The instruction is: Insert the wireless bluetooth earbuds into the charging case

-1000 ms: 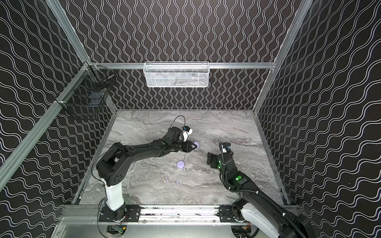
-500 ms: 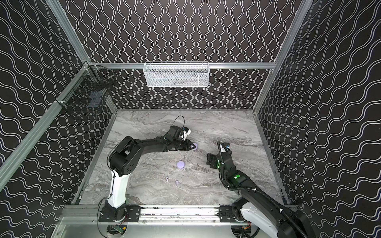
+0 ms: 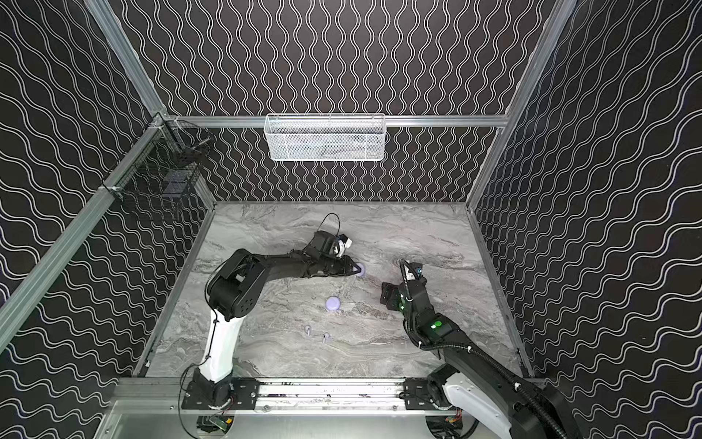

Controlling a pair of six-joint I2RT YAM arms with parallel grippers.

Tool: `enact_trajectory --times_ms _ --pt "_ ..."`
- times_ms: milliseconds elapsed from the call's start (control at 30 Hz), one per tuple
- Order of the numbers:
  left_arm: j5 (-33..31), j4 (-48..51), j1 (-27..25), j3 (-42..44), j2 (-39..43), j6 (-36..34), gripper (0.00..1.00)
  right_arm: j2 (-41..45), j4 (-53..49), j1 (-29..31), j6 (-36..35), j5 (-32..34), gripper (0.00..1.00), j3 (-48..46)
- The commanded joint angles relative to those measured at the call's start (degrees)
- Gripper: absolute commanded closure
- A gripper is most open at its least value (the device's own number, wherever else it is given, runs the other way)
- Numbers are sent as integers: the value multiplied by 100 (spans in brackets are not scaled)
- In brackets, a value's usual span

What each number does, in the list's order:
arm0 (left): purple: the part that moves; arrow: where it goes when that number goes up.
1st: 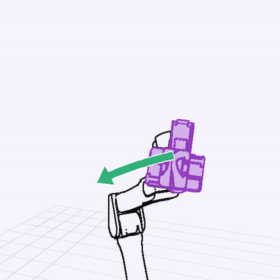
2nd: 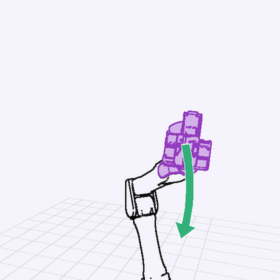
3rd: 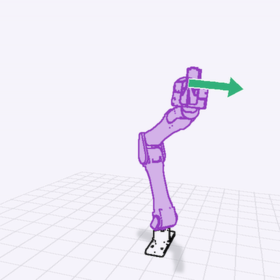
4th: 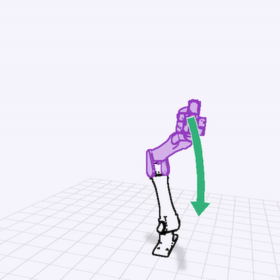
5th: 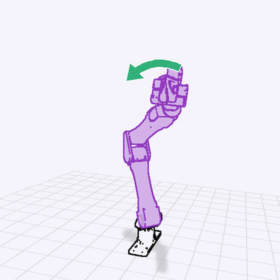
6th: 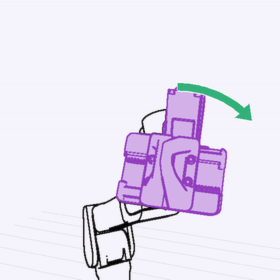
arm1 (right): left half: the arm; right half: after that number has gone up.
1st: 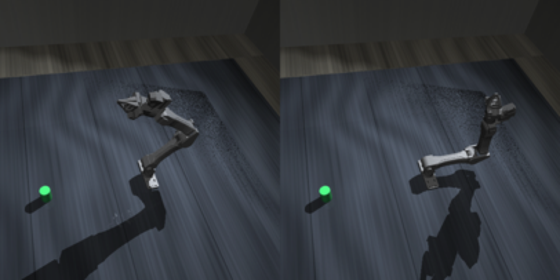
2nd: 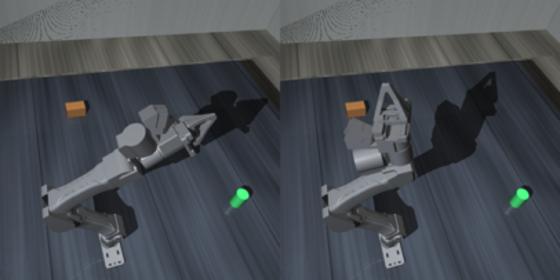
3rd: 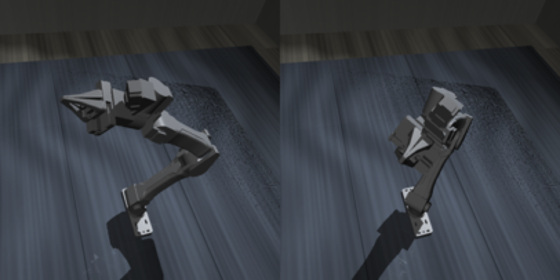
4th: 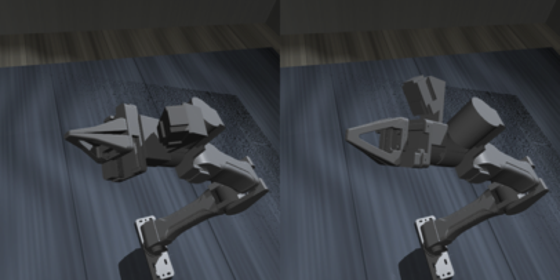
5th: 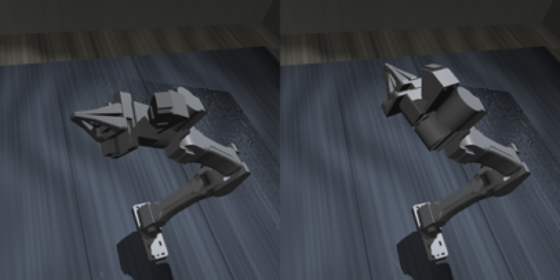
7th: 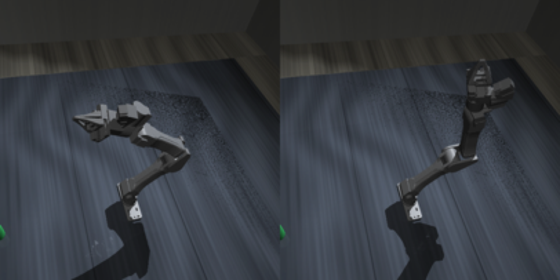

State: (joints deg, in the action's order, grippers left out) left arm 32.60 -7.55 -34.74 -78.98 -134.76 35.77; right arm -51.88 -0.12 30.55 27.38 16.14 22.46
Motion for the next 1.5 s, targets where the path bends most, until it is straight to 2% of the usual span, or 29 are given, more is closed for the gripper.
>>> enact_trajectory --times_ms 0,200,400,1133,1467 --pt "-16 80 15 -89 -41 -45 87 -17 92 3 13 47 12 57" --pt "-49 257 46 -163 -59 -126 74 -63 65 4 13 34 12 83" --pt "-136 362 72 -170 -35 -212 65 -100 73 -3 13 3 12 91" --pt "-620 670 288 149 412 -530 63 -233 109 4 -4 -5 12 102" --pt "-1015 619 336 744 1254 -747 62 -278 195 4 -37 -57 12 74"
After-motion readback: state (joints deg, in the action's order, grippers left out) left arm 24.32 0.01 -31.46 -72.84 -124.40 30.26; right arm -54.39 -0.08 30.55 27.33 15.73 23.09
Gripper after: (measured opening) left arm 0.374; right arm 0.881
